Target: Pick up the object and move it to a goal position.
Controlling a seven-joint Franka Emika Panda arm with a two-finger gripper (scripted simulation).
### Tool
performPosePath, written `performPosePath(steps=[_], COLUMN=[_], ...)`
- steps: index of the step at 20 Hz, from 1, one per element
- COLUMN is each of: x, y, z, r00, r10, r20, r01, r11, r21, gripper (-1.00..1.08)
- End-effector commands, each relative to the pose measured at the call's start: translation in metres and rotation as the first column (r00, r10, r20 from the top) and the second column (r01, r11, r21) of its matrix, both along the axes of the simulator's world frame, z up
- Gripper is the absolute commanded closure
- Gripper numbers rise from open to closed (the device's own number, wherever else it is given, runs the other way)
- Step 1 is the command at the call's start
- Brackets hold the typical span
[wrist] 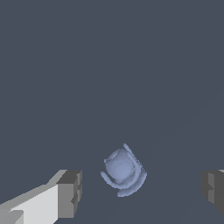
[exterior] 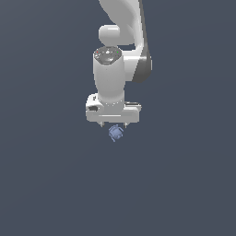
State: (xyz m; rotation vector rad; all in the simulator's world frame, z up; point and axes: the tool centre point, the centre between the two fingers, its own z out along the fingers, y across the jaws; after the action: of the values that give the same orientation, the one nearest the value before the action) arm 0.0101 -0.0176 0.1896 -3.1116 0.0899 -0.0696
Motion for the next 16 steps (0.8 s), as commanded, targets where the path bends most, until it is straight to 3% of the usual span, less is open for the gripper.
performPosePath(steps=[1, 10, 16], x=[-0.001, -0.013, -0.026], y=[0.000, -0.001, 0.000], z=[-0.003, -0.027, -0.052], r00=[1.000, 0.987, 0.946], r10=[0.017, 0.163, 0.322], r20=[-0.001, -0.011, -0.023], r01=[-0.017, -0.163, -0.323], r11=[1.000, 0.986, 0.946], r21=[-0.002, -0.017, -0.027], gripper=[-0.92, -0.92, -0.92])
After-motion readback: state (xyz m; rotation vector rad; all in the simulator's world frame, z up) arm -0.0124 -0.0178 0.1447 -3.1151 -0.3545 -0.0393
